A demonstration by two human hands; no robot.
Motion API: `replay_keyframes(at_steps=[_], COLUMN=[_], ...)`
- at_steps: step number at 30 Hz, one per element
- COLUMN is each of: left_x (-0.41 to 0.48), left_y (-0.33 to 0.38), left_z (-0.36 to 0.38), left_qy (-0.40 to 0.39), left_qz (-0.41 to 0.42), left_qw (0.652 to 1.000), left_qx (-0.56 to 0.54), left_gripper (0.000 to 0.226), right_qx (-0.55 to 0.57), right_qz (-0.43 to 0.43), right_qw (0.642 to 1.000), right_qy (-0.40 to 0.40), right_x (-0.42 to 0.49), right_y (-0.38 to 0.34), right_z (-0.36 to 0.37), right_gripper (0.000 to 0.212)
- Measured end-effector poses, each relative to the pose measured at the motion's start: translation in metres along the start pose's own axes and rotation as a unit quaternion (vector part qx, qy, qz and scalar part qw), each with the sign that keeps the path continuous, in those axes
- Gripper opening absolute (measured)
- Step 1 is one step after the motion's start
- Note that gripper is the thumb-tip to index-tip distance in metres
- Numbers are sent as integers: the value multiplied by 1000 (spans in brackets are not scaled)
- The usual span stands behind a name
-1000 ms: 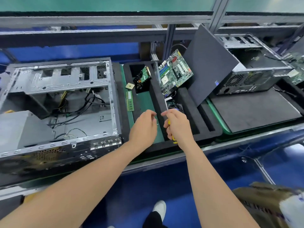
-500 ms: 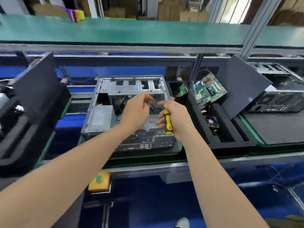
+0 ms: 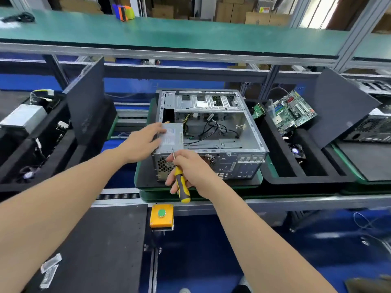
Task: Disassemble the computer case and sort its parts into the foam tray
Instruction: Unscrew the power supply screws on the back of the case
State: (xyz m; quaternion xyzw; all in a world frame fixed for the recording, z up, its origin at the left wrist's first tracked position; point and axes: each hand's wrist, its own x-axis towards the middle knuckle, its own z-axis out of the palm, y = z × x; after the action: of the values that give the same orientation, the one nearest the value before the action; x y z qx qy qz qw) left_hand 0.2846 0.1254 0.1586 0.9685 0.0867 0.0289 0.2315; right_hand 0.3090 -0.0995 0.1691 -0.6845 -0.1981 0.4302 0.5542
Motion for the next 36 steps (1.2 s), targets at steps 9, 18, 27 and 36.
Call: replay_keyframes(at_steps=[9,18,27,36], left_x=[-3,-6,0,-4], left_y=[-12,-21,-16,-14], left_z=[18,35,33,34], left_qy=[-77,-80,-107,-106], left_qz=[-81,-226,-257,-253], left_qw=[959,905,887,880], left_qx=[-259,-351,-368,-388], left_gripper=[47,81,75,78], right_qx=[-34,-14,-21,62], right_qz=[65,33,10,49], right_qw=[997,998,996,991], right_qy=[10,54,90,104], right_x=[17,17,17,19], right_y=[18,30,35,30], right_z=[40,44,43,50], right_gripper=[38,41,47,54])
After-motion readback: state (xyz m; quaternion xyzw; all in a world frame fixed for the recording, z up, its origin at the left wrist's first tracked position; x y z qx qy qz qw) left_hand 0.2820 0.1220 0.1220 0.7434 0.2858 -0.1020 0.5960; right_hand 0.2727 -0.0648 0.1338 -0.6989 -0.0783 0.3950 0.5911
